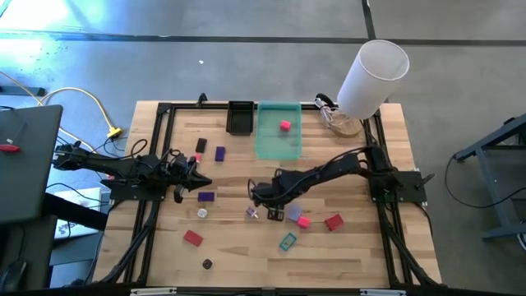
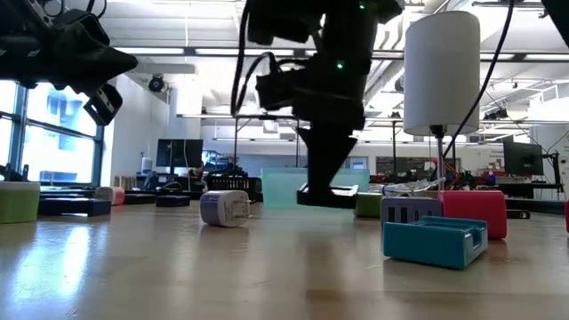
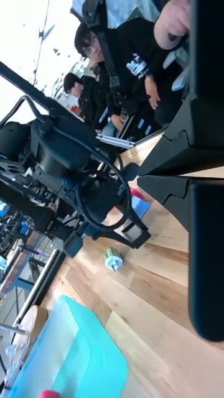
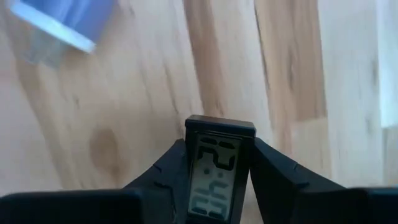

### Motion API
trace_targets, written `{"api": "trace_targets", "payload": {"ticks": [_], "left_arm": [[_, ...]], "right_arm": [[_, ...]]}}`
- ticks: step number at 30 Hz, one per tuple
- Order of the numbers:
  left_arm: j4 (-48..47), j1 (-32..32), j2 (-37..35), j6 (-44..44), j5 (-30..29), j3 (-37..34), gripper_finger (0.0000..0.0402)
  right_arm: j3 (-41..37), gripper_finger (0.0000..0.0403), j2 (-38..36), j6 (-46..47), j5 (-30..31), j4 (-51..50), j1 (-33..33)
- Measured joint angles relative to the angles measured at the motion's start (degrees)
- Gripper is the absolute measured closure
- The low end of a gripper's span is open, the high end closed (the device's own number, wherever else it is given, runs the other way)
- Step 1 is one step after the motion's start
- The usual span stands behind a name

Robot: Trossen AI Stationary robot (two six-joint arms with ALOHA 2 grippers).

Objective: Pick & Place Office items
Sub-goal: Put the bottom black digital clock into the black bin

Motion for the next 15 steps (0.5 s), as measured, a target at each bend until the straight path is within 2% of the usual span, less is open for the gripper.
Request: {"api": "trace_targets", "payload": {"ticks": [5, 12, 15], "left_arm": [[3.15, -0.02, 2.77, -0.36, -0.53, -0.04, 0.0401], [13.22, -0.02, 10.71, -0.33, -1.49, -0.04, 0.0401], [14.65, -0.02, 13.5, -0.33, -1.63, -0.04, 0.0401]], "right_arm": [[0.04, 0.0279, -2.12, 0.57, 5.58, -0.41, 3.55], [0.13, 0.0279, -7.06, 1.91, 12.51, -0.16, 7.1], [0.22, 0.0279, -8.86, 2.53, 14.67, 0.66, 7.86]]}}
